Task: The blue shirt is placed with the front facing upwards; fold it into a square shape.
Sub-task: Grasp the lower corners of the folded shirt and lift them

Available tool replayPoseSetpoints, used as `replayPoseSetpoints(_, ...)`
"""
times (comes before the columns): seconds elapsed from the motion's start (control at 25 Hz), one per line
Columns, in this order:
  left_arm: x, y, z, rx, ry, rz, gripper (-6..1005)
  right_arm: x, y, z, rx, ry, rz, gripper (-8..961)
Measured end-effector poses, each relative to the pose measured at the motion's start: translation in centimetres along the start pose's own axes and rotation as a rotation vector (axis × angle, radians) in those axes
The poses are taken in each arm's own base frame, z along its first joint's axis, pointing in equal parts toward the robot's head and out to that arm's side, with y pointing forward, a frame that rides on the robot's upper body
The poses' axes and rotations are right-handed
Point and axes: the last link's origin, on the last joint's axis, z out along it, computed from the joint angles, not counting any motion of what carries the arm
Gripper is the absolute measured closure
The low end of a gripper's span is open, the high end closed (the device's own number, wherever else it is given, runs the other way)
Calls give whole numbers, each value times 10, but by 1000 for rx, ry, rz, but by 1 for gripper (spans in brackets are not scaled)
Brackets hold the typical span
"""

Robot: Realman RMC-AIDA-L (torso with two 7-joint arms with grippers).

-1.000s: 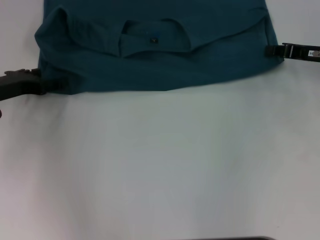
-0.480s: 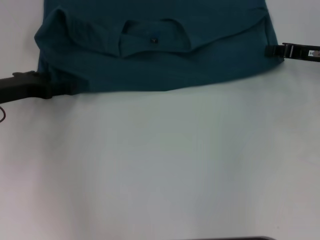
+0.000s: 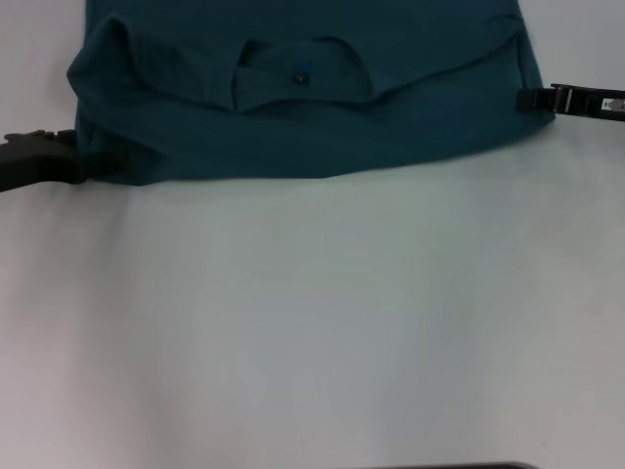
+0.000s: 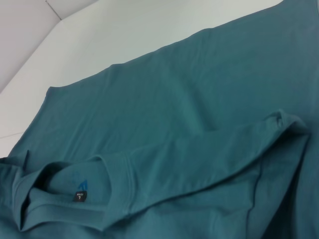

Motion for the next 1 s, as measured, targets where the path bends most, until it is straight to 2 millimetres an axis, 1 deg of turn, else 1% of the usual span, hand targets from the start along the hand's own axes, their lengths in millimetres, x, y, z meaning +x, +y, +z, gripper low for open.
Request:
replayPoseSetpoints(0.24, -5, 2, 1, -6, -25, 8, 123, 0, 0, 0, 0, -2, 1, 933)
replayPoseSetpoints(0.56, -6, 2, 3, 1, -27, 9, 127, -1, 0, 0, -2, -4, 1, 932)
replayPoseSetpoints(0.76, -5, -4, 5, 57, -29, 4, 226, -2, 2, 1, -5, -6, 1, 932)
replayPoseSetpoints(1.0, -4, -4, 7, 60, -37, 0, 439, -3, 2, 1, -6, -8, -1, 932)
